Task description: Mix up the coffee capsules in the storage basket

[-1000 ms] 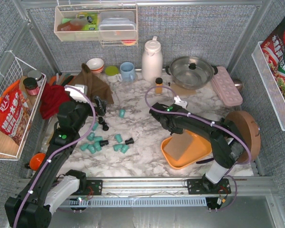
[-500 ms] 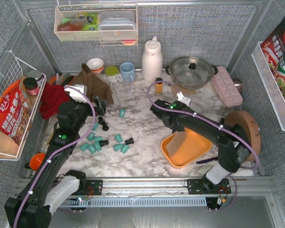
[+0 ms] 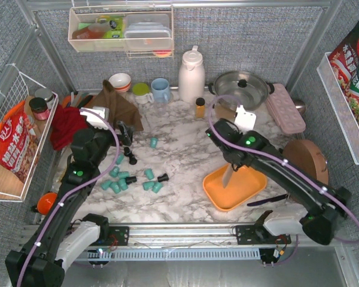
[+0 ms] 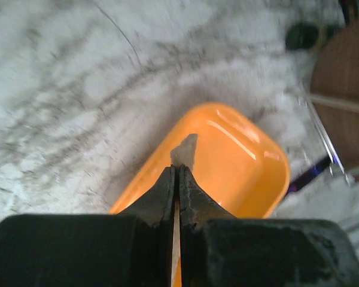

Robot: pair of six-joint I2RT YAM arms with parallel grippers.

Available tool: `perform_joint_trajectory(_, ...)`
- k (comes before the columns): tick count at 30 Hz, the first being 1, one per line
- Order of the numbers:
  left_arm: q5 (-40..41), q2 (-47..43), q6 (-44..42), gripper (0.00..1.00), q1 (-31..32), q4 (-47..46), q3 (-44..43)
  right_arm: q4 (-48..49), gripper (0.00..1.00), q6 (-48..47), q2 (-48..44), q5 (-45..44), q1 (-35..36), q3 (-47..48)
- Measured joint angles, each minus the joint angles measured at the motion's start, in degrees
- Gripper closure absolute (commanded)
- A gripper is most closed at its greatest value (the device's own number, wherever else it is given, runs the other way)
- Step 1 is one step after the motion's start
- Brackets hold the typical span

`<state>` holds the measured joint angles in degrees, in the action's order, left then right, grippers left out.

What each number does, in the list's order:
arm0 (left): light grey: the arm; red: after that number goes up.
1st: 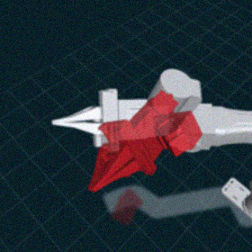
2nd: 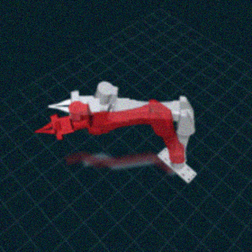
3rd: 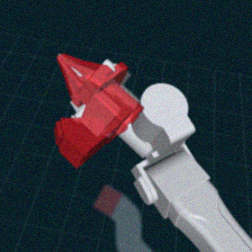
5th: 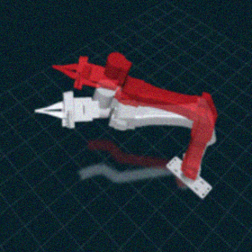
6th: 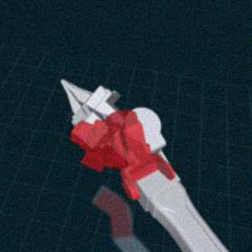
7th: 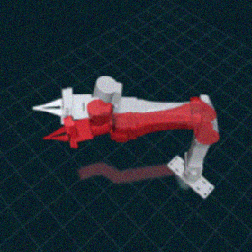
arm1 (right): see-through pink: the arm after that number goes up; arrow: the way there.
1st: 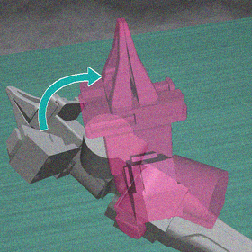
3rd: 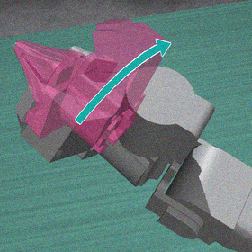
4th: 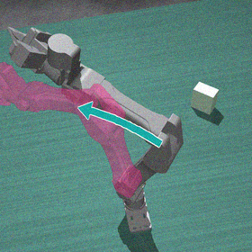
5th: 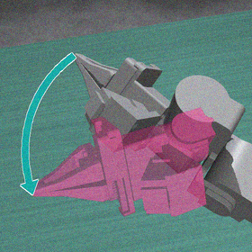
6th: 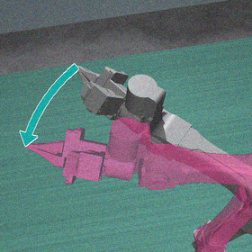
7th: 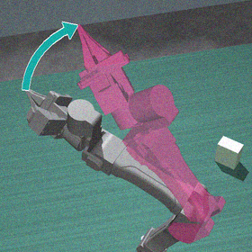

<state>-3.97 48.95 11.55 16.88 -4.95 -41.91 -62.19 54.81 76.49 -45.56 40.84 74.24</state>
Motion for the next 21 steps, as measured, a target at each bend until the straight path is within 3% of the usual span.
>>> perform_joint_trajectory(5, -0.02, -1.11, 0.02, 0.01, 0.00, -0.09, 0.26, 14.95, 1.00, -17.49, -9.46, -3.32, -0.85, -6.10)
perform_joint_trajectory(10, -0.02, -2.29, 0.02, 0.01, 0.00, -0.33, 1.14, 33.73, 1.00, -34.07, -13.73, -3.98, -6.69, -11.89)
perform_joint_trajectory(14, 0.50, -2.23, 0.00, 0.01, 0.00, -0.57, 1.20, 44.28, 1.00, -40.04, -11.63, -4.33, -13.14, -11.96)
perform_joint_trajectory(21, 0.63, -2.32, -0.22, 0.01, 0.00, -0.52, 1.20, 56.43, 1.00, -49.59, 0.79, -5.75, -21.90, -8.90)
